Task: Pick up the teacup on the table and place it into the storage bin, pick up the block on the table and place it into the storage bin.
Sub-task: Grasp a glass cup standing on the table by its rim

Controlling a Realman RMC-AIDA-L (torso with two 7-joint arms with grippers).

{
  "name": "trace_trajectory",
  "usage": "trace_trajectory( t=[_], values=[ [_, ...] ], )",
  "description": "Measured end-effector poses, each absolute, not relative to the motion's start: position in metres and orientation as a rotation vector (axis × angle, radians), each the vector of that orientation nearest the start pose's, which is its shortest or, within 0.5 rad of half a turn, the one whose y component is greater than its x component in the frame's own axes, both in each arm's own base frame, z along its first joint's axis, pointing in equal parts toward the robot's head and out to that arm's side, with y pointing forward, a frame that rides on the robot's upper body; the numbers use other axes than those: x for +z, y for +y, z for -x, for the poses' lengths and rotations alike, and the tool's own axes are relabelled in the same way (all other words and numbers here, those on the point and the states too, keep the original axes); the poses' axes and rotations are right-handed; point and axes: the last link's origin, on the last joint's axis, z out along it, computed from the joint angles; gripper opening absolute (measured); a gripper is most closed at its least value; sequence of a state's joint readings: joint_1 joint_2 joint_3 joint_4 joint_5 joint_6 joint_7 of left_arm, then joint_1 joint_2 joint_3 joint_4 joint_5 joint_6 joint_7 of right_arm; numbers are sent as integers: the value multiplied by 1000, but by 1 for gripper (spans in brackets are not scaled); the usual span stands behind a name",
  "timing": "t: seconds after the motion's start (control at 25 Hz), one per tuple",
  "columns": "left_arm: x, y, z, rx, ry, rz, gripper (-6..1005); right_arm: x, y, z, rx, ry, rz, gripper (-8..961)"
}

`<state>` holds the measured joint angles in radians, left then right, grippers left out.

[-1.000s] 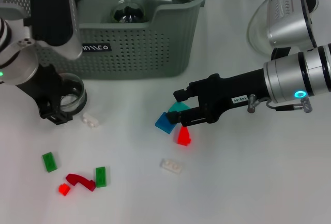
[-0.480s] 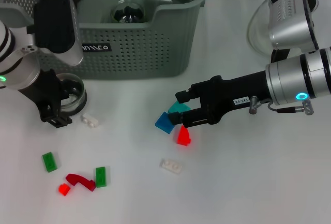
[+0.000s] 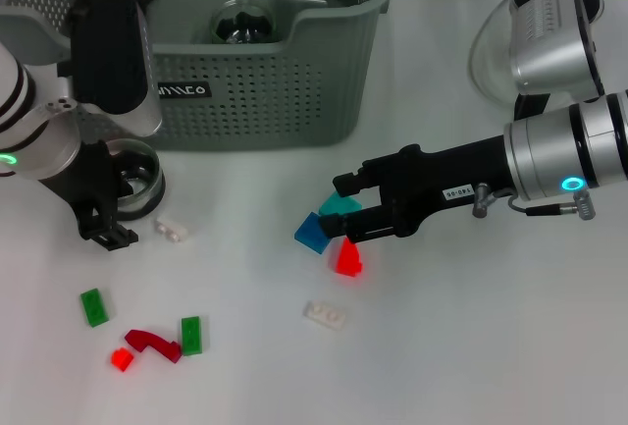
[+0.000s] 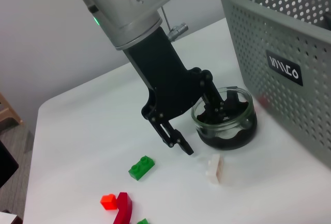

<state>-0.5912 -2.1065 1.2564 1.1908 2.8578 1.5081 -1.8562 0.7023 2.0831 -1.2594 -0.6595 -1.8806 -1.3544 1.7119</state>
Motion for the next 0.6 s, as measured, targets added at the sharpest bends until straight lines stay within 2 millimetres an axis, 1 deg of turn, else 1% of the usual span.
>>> trace_trajectory(
  t=[0.6],
  values=[
    [4,353,251,944,-240,2760,600,-72,351,-183,371,652,3050,686]
  ],
)
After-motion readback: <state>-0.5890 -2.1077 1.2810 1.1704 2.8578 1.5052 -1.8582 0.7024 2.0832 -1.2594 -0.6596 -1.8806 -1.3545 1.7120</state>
